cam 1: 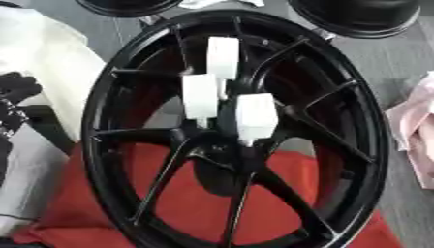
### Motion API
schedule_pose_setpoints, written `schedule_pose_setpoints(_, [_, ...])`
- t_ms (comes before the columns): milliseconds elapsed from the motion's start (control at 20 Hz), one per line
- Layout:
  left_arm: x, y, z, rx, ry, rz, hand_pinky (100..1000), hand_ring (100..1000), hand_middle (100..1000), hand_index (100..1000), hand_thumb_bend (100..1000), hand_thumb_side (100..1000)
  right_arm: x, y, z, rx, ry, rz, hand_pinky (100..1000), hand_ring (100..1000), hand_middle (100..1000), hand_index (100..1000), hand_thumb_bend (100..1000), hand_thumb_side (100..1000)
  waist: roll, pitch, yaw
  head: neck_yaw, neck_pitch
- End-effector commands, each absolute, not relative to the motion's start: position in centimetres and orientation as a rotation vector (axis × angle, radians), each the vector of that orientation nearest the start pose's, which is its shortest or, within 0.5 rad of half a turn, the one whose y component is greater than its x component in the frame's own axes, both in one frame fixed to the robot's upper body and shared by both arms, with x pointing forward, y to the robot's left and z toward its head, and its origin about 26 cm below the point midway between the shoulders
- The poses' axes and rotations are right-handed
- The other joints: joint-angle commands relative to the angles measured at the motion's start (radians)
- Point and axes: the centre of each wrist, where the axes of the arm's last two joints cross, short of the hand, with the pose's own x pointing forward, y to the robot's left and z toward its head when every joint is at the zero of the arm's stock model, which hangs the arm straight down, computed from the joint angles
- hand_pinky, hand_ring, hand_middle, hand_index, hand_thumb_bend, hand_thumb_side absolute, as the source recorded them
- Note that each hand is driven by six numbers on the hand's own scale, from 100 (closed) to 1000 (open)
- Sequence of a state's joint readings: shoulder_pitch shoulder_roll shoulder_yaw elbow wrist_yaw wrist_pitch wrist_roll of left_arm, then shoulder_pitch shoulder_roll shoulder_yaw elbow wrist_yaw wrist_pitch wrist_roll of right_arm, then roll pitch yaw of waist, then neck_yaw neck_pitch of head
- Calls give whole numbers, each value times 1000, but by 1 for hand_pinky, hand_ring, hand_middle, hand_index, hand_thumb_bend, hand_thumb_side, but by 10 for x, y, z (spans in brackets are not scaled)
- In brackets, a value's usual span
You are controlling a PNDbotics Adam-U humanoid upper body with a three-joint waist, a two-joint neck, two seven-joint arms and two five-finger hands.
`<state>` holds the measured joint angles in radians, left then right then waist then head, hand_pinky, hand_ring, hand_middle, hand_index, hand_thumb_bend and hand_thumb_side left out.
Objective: Pull the pin out of the wheel hub.
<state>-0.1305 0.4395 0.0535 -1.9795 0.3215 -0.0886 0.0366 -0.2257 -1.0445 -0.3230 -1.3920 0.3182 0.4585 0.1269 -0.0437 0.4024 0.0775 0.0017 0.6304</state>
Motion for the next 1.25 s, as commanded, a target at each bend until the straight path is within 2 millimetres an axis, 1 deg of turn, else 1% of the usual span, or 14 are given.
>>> schedule_pose_setpoints(50, [279, 309, 173, 4, -2203, -191, 760, 850, 762, 834, 213, 997, 282, -537, 271, -1313, -1053, 327, 865, 913, 869, 887, 100, 206, 1, -26, -2, 1, -3])
schedule_pose_setpoints(300, [279, 309, 173, 2, -2201, -193, 760, 851, 763, 834, 213, 997, 282, -538, 266, -1307, -1055, 313, 863, 908, 858, 882, 100, 204, 1, -27, -5, 0, 0])
schedule_pose_setpoints(350, [279, 309, 173, 1, -2201, -193, 760, 850, 763, 834, 213, 995, 282, -537, 266, -1310, -1062, 312, 856, 889, 836, 869, 100, 200, 1, -28, -6, 0, 0])
schedule_pose_setpoints(400, [279, 309, 173, 1, -2201, -193, 760, 850, 763, 834, 213, 995, 282, -536, 268, -1316, -1078, 310, 856, 889, 836, 869, 100, 200, 1, -29, -7, 1, 0])
schedule_pose_setpoints(450, [279, 309, 173, 1, -2201, -192, 760, 850, 763, 833, 214, 995, 283, -533, 269, -1326, -1098, 304, 843, 857, 799, 852, 100, 199, 0, -30, -8, 1, 0])
schedule_pose_setpoints(500, [279, 309, 173, 0, -2200, -191, 760, 850, 763, 833, 214, 995, 284, -529, 271, -1340, -1126, 297, 842, 855, 796, 851, 100, 200, 0, -31, -8, 1, 0])
schedule_pose_setpoints(600, [279, 308, 173, -4, -2200, -190, 760, 850, 763, 833, 215, 993, 287, -515, 276, -1351, -1220, 287, 830, 828, 762, 851, 100, 245, 0, -32, -8, -1, 0])
schedule_pose_setpoints(700, [280, 307, 174, -9, -2201, -190, 759, 850, 762, 833, 214, 992, 290, -498, 280, -1338, -1345, 249, 824, 812, 743, 846, 100, 314, 1, -34, -7, -3, 0])
schedule_pose_setpoints(750, [280, 307, 174, -12, -2201, -190, 759, 849, 762, 833, 215, 992, 291, -490, 282, -1327, -1406, 217, 821, 802, 732, 841, 100, 408, 2, -35, -7, -5, -1])
schedule_pose_setpoints(950, [281, 305, 176, -26, -2206, -186, 759, 849, 762, 832, 215, 988, 297, -451, 286, -1223, -1715, 83, 806, 782, 709, 834, 100, 470, 4, -37, 0, -9, -5])
schedule_pose_setpoints(1250, [283, 302, 179, -49, -2217, -180, 758, 849, 762, 832, 219, 985, 298, -398, 285, -1020, -2081, -73, 796, 764, 688, 822, 100, 478, 9, -36, 6, -14, -9])
